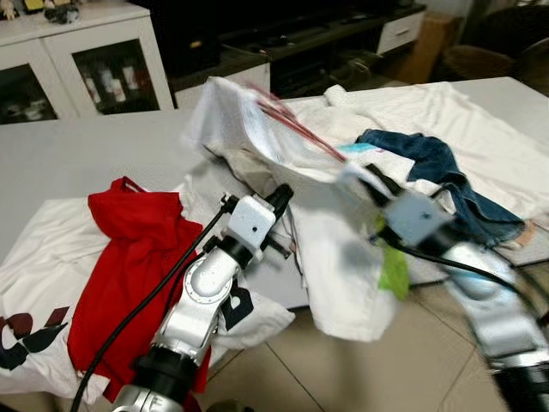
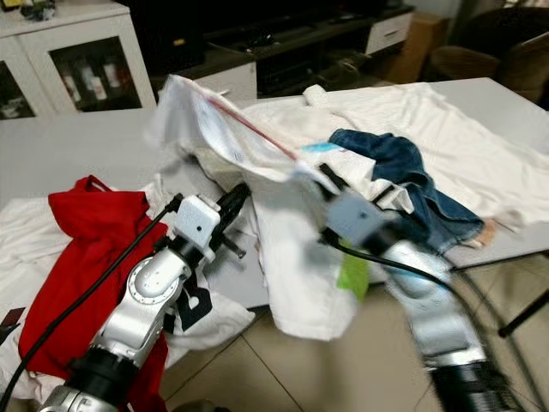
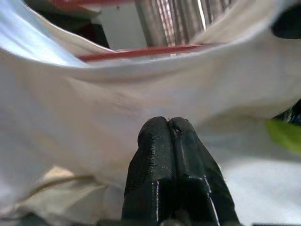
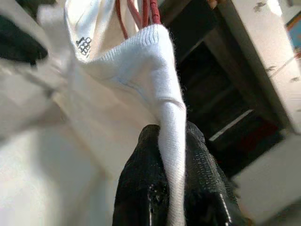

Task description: Hang hanger

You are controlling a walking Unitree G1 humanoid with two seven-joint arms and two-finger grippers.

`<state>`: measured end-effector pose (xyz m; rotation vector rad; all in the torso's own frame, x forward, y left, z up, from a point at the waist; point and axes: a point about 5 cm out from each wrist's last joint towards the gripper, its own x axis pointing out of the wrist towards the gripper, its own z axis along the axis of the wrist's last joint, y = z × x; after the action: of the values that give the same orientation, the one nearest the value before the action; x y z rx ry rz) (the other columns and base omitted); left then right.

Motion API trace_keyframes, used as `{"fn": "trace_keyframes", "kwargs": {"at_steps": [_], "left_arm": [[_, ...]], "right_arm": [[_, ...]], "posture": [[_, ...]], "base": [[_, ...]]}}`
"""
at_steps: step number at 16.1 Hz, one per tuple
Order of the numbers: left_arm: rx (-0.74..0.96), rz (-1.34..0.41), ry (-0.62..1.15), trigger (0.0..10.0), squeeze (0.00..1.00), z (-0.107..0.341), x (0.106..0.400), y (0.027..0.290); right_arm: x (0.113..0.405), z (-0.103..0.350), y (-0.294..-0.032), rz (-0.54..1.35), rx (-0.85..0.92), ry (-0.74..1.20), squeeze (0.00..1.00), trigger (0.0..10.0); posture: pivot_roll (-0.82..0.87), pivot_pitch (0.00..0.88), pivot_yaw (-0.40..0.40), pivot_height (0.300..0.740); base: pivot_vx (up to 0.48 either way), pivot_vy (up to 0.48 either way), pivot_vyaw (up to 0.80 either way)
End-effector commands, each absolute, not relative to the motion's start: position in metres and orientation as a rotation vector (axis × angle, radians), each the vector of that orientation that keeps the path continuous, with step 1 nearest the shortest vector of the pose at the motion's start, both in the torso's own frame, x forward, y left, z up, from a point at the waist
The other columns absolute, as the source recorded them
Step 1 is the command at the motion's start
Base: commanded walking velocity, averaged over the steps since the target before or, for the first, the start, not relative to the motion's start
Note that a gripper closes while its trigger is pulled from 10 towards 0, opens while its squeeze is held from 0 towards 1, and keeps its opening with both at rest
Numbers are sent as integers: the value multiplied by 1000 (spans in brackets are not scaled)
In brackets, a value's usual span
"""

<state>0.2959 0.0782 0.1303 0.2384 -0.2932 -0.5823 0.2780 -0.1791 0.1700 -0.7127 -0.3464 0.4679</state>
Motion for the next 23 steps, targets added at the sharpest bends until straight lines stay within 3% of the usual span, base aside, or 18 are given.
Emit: {"fn": "trace_keyframes", "kwargs": {"at_steps": [1, 12, 19, 20, 23], "left_arm": [[235, -564, -320, 10000, 0, 139, 301, 81], [250, -577, -458, 10000, 0, 185, 324, 74], [266, -543, -415, 10000, 0, 177, 328, 80], [280, -553, -412, 10000, 1000, 175, 327, 80], [305, -523, -385, 10000, 1000, 167, 328, 88]], "right_arm": [[275, 175, -181, 466, -748, -387, 0, 10000], [290, 170, -175, 394, -868, -380, 0, 10000], [296, 179, -173, 356, -842, -418, 0, 10000], [297, 179, -174, 341, -835, -414, 0, 10000], [297, 184, -180, 305, -788, -420, 0, 10000]], "posture": [[50, 0, 62, 740], [48, 0, 70, 740], [49, 0, 73, 740], [51, 0, 73, 740], [49, 0, 80, 740]], "base": [[0, 0, 0], [0, 0, 0], [0, 0, 0], [0, 0, 0], [0, 0, 0]]}}
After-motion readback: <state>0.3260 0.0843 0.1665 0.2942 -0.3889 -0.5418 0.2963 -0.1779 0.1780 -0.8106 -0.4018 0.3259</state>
